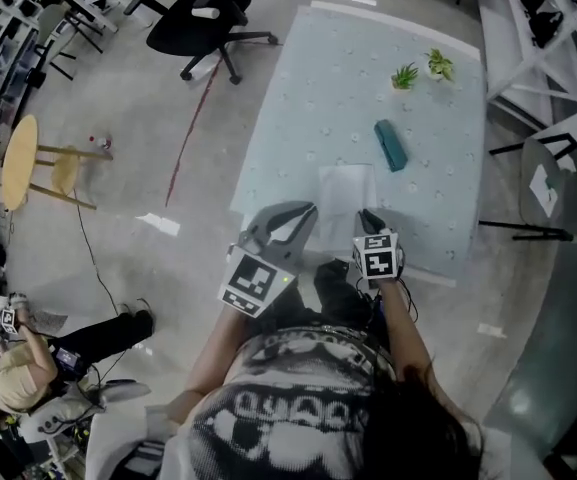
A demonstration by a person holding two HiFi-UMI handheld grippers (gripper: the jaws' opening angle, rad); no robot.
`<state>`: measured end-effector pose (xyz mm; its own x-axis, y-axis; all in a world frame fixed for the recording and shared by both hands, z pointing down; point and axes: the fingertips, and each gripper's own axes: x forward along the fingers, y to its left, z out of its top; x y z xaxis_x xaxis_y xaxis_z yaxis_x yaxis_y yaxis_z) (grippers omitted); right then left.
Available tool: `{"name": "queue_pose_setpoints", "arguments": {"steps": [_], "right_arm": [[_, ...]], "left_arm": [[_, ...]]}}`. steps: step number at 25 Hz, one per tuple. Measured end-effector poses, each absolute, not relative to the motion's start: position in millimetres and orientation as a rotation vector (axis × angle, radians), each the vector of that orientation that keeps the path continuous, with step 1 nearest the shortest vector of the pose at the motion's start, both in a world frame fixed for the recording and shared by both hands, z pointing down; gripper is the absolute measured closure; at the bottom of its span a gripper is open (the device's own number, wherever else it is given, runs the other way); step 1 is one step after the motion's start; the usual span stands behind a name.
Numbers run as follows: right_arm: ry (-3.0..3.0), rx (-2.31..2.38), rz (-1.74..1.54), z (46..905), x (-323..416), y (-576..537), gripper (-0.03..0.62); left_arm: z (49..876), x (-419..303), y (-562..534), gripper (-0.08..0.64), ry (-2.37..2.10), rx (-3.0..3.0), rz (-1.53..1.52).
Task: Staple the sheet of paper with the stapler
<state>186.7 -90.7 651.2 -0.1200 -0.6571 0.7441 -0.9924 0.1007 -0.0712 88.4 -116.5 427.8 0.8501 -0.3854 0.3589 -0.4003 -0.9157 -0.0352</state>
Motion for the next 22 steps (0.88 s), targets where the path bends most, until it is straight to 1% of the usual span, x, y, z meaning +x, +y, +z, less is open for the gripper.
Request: {"name": "queue_pose_setpoints", "arguments": {"steps": [6, 12, 22], "right_arm": [[-1.888, 1.534, 0.779, 654.8, 186.7, -92.1, 0.580], [-1.946, 1.473, 0.855, 651.6, 189.5, -90.4, 0.586], [-1.944, 1.381, 0.882, 639.1, 240.8, -75.4, 0.588]], "left_arm": [[430.9, 92.9, -111.3, 0.551, -0.700, 2.968, 0.552], [428.5, 101.0, -106.7, 0.551, -0.726, 2.963, 0.526], [427.3, 128.1, -97.3, 0.551, -0.678, 2.990, 0.488]]}}
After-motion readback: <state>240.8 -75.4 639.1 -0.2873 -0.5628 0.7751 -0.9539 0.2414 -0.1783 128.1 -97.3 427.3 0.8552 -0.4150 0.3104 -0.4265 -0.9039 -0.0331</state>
